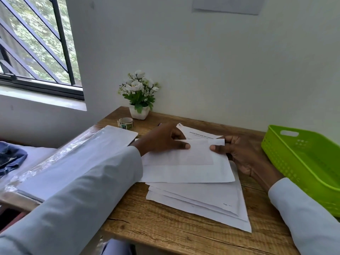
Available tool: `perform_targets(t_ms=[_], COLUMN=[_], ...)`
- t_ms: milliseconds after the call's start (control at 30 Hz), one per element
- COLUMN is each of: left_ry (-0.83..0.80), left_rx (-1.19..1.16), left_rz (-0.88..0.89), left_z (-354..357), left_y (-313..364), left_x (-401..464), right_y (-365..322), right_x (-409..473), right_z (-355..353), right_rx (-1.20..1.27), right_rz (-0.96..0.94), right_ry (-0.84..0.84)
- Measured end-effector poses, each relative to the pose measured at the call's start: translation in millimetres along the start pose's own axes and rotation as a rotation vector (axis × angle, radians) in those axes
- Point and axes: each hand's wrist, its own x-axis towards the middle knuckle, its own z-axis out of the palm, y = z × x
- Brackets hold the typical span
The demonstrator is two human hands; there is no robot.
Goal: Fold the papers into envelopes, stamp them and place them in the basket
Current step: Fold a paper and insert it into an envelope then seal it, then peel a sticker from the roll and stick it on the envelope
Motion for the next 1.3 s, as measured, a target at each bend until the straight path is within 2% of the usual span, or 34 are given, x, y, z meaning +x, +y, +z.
perform_targets(t_ms=[233, 300, 433, 500, 633, 767, 867, 967, 1100, 1300], left_ry=[0.043, 0.038, 0.028, 0.022, 0.022, 0.059, 0.071, 0.1, 0.044, 0.036], left_rx=[-0.113, -0.091, -0.112, -0.132, -0.104, -0.107, -0.095, -0.091, -0.083, -0.088], left_rz=[-0.02, -0.032, -0.061, -0.062, -0.054, -0.075, -0.141, -0.22, -0.297, -0.316], left_z=[12, 11, 10, 1, -37, -80, -100, -104, -98, -99], left_y=[-10, -12, -18, -15, -9, -12, -40, -75, -111, -124], left_x=[1, -2, -6, -6, -6, -18, -34, -51, -70, -78], right_y=[6, 3, -17, -30, -50, -64, -64, -55, -47, -38], right_x=[0, 3, 12, 15, 24, 40, 54, 73, 101, 128], right_z=[-4, -5, -1, 11, 46, 79, 107, 140, 182, 228], right_rx=[-0.016, -0.05, -0.333, -0.418, -0.445, -0.471, -0.459, -0.564, -0.757, -0.794], right_rz=[0.07, 0.067, -0.151, -0.276, -0.374, -0.349, -0.308, -0.309, -0.373, -0.462], right_ry=[-0.045, 0.005, 0.191, 0.207, 0.105, -0.043, -0.141, -0.225, -0.201, -0.148])
